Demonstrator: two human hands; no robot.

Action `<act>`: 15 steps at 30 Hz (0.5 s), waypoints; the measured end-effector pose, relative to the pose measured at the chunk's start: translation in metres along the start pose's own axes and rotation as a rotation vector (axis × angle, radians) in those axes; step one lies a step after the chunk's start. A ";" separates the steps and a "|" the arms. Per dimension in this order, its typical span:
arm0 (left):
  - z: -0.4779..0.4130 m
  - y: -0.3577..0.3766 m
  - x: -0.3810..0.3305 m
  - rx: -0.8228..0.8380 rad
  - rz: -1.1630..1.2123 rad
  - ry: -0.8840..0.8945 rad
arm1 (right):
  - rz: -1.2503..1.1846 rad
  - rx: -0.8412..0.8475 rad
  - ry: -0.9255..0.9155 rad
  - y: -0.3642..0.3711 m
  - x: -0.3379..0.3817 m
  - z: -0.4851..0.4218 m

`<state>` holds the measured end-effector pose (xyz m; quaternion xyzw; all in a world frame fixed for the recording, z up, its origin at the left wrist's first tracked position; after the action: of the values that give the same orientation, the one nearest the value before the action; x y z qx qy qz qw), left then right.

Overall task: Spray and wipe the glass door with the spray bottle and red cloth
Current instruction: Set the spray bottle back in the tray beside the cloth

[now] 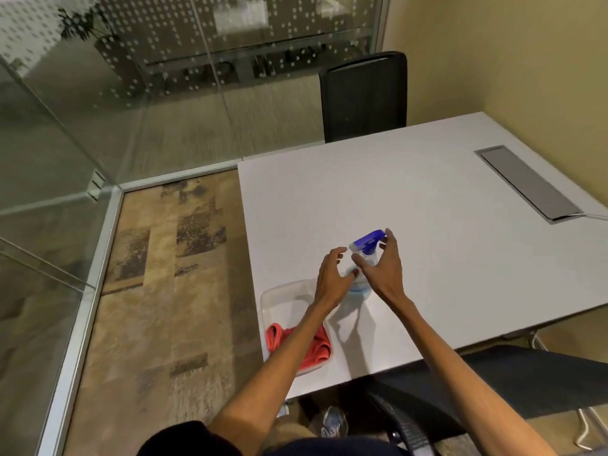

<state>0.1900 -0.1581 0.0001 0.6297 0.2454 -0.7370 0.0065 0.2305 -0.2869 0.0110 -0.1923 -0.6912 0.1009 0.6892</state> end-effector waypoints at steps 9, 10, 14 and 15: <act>-0.009 0.015 -0.008 0.043 0.142 0.013 | -0.040 0.057 -0.162 -0.008 0.012 -0.006; -0.008 0.019 -0.008 0.045 0.175 -0.011 | -0.030 0.043 -0.167 -0.009 0.012 -0.006; -0.008 0.031 -0.007 0.025 0.238 -0.095 | -0.016 -0.014 -0.156 -0.013 0.012 -0.008; -0.009 0.033 -0.007 0.012 0.232 -0.111 | -0.018 -0.031 -0.158 -0.013 0.012 -0.008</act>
<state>0.2104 -0.1862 -0.0061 0.6122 0.1660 -0.7664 0.1015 0.2369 -0.2951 0.0279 -0.1881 -0.7467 0.0990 0.6303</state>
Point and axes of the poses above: each hand's wrist, its own z-axis away from the middle knuckle, its own y-axis out of the palm, x = y × z, the point moved 3 cm from there along -z, towards the middle knuckle, and after that the axes turned 8 degrees about -x, right-handed, at the moved point
